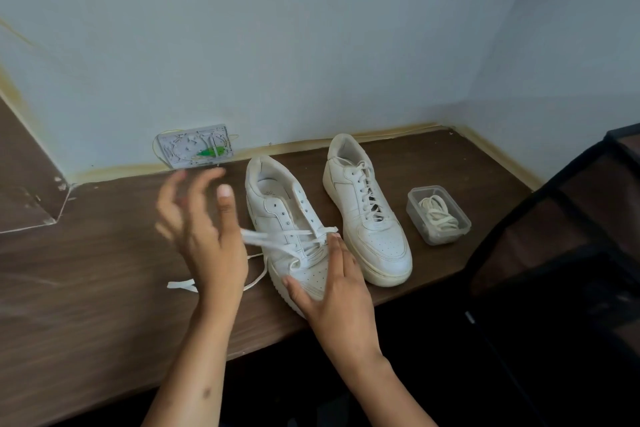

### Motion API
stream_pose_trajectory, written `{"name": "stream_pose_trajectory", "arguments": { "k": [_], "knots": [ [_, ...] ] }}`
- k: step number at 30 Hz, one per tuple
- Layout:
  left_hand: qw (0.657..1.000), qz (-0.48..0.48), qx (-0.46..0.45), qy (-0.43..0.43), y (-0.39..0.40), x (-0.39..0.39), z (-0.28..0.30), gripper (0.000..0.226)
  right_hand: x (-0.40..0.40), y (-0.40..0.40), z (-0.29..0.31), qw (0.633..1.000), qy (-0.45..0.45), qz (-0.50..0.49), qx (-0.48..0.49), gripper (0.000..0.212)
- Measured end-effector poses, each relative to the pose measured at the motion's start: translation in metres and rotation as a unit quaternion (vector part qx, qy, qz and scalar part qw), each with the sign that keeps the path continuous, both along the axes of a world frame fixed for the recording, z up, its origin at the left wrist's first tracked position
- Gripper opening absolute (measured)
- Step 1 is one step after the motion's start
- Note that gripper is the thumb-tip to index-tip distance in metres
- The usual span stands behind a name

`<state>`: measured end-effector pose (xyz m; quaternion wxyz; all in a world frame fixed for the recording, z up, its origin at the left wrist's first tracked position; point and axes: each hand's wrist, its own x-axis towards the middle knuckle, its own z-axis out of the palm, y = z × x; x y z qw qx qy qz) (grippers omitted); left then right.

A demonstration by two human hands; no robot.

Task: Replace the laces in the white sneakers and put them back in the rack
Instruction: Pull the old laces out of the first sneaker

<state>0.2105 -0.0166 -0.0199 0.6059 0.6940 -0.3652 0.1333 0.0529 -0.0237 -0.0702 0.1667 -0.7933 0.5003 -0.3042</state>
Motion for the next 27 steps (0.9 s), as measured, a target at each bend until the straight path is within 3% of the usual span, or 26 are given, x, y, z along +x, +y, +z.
{"name": "stream_pose_trajectory", "arguments": {
  "k": [2, 5, 7, 10, 13, 15, 19, 23, 27],
  "knots": [
    [0.985, -0.087, 0.113, -0.096, -0.003, -0.003, -0.006, 0.017, 0.002, 0.001, 0.001, 1.0, -0.002, -0.004, -0.002, 0.094],
    [0.931, -0.148, 0.244, -0.226, -0.009, -0.017, -0.022, 0.013, 0.002, 0.001, 0.001, 1.0, -0.007, -0.001, -0.004, 0.095],
    [0.924, -0.157, 0.247, -0.246, -0.013, -0.024, -0.023, 0.006, 0.001, 0.001, 0.001, 1.0, -0.009, 0.003, 0.002, 0.096],
    [0.941, -0.119, 0.174, -0.264, -0.012, -0.023, -0.012, 0.02, 0.001, 0.0, 0.0, 1.0, -0.01, 0.001, -0.002, 0.094],
    [0.986, -0.008, 0.047, -0.16, -0.001, -0.015, 0.002, 0.016, 0.0, 0.0, 0.0, 1.0, -0.006, 0.003, 0.002, 0.091],
    [0.994, 0.046, 0.018, -0.092, 0.004, -0.009, 0.006, 0.01, -0.001, 0.0, 0.001, 1.0, -0.009, 0.003, 0.003, 0.091],
    [0.99, -0.007, 0.084, -0.117, 0.004, -0.004, 0.0, 0.016, 0.0, 0.0, 0.0, 1.0, -0.005, 0.001, 0.007, 0.093],
    [0.94, -0.14, 0.21, -0.229, -0.005, -0.011, -0.012, 0.014, 0.001, 0.001, 0.002, 1.0, -0.006, 0.002, 0.011, 0.093],
    [0.929, -0.132, 0.255, -0.234, -0.011, -0.016, -0.013, 0.012, 0.001, 0.001, 0.003, 1.0, -0.007, 0.004, 0.013, 0.093]
  ]
}}
